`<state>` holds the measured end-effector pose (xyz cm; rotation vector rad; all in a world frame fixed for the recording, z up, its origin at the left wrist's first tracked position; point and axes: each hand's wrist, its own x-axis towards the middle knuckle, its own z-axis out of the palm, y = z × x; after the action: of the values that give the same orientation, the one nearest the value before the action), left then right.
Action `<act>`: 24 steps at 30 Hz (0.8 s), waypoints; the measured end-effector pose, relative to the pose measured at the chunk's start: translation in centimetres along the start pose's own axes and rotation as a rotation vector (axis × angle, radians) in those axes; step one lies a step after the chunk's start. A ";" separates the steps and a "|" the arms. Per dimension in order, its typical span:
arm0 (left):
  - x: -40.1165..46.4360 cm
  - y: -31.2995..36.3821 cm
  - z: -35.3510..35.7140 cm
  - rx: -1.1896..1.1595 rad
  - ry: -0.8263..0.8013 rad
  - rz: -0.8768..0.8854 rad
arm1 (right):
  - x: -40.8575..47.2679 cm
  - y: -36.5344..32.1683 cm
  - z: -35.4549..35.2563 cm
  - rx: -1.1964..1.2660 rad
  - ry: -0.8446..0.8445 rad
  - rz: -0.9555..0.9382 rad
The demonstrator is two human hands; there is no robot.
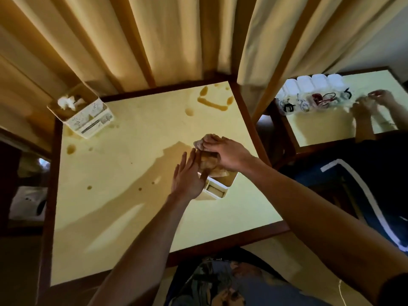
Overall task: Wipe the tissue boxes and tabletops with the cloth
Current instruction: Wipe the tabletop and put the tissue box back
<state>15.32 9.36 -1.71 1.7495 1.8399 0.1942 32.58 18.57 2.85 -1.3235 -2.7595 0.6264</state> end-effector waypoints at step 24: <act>-0.1 -0.2 0.1 0.069 -0.004 0.008 | -14.1 -11.0 12.6 0.668 0.610 0.697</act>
<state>15.17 9.25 -1.84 1.8034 1.8573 0.1319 31.10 -2.60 -2.53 -1.8381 -1.4052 0.8593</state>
